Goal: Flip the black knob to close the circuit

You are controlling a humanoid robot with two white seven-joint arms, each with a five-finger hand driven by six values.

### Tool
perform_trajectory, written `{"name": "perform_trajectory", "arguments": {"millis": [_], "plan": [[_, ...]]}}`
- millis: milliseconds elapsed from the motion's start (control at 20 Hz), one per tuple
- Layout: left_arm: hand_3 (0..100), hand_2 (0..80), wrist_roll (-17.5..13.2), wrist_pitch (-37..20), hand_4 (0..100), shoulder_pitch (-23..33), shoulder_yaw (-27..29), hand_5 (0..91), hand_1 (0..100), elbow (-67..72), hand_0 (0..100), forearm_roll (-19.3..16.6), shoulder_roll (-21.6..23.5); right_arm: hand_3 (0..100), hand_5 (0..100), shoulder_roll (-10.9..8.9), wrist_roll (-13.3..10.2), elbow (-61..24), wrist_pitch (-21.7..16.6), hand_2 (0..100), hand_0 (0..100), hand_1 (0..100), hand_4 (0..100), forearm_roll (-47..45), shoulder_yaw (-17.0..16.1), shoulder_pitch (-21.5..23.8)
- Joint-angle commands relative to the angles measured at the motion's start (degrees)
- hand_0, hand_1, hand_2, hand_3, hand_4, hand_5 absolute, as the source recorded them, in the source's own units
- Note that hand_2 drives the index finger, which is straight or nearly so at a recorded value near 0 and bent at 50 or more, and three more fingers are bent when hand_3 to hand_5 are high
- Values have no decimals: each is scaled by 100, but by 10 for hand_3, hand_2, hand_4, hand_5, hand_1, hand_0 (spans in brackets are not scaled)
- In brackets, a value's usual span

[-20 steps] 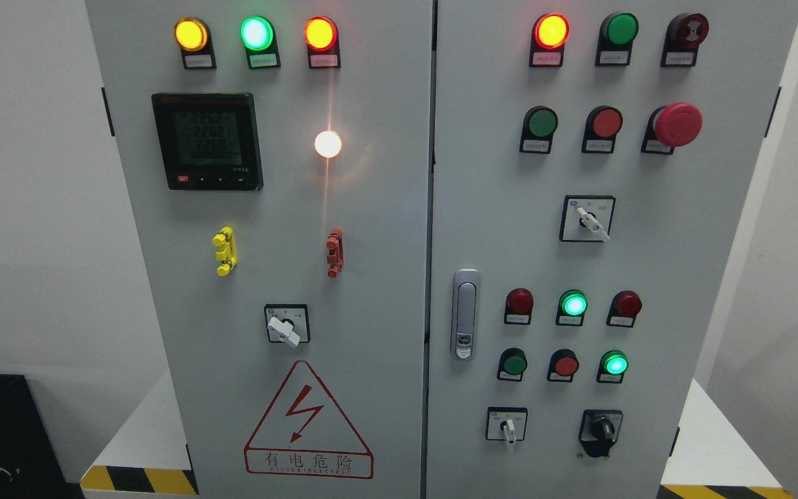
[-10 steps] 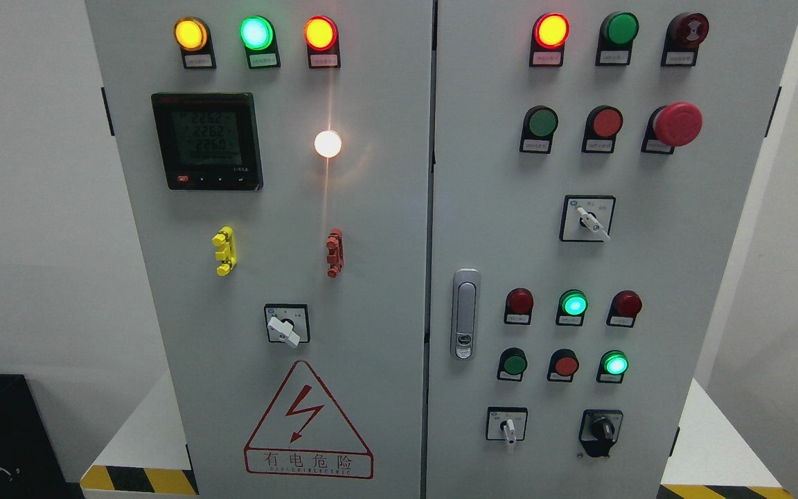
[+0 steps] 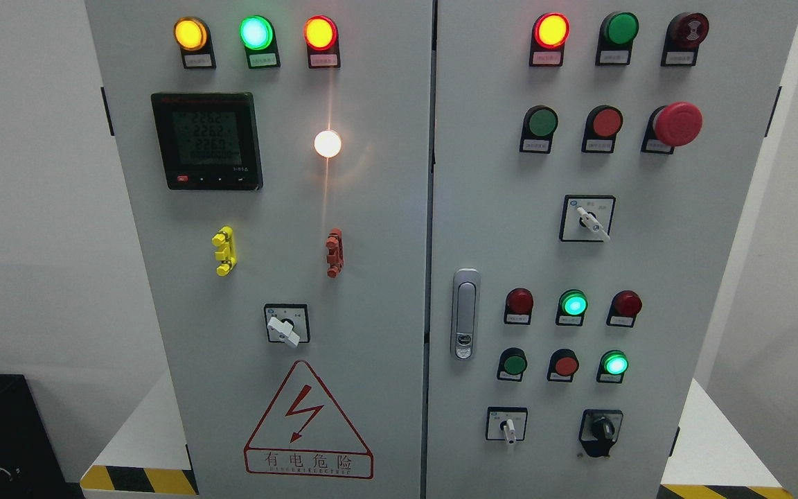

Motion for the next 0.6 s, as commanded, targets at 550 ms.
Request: {"name": "perform_trajectory", "arguments": {"millis": [550], "plan": [[0,0,4,0,0,0,0,0,556,0,120,0,0,1000,900,233,569,-4388,654,894,0,0,918,1782,-142,-235]]}}
